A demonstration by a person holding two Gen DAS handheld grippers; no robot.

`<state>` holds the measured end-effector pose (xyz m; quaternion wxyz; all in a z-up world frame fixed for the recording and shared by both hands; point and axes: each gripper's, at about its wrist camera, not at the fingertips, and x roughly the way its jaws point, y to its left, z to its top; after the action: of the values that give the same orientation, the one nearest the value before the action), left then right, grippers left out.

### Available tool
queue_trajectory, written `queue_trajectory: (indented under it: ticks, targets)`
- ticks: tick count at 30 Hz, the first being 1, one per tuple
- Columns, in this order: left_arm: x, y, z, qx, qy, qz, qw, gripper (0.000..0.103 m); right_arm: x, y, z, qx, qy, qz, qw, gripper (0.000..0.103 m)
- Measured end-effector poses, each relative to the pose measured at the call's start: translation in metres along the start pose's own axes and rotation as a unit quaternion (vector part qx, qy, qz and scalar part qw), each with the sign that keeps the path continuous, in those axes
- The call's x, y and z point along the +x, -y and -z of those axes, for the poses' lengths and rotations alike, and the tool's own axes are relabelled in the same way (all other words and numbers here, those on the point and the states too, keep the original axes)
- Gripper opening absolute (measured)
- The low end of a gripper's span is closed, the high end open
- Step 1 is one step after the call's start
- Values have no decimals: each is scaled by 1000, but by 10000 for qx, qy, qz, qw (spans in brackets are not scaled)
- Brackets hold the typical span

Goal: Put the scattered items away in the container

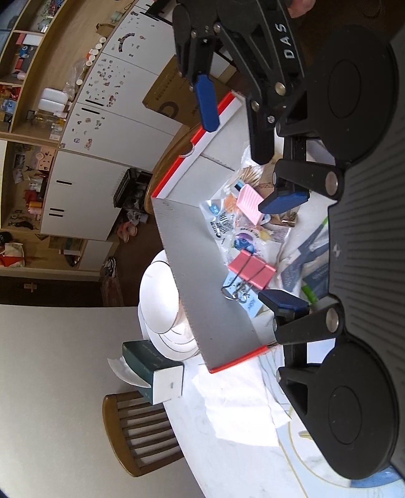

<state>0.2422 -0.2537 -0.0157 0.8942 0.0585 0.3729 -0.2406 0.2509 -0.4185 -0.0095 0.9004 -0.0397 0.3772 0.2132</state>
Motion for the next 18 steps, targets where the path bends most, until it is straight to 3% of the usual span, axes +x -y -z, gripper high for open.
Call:
queue_trajectory:
  ticks: [5, 9, 16, 18]
  targets:
    - [-9, 5, 12, 77, 33, -114, 9999, 67, -10, -7, 5, -71, 189, 5, 9998, 86]
    - [-14, 7, 19, 99, 0, -163, 9998, 70, -17, -9, 8, -9, 303, 2, 9995, 89]
    - [-29, 11, 26, 59, 111, -248, 9996, 98, -28, -19, 18, -31, 412, 69, 9991, 95]
    - [-34, 12, 28, 50, 153, -314, 9994, 101, -32, -21, 20, -8, 455, 93, 9989, 95]
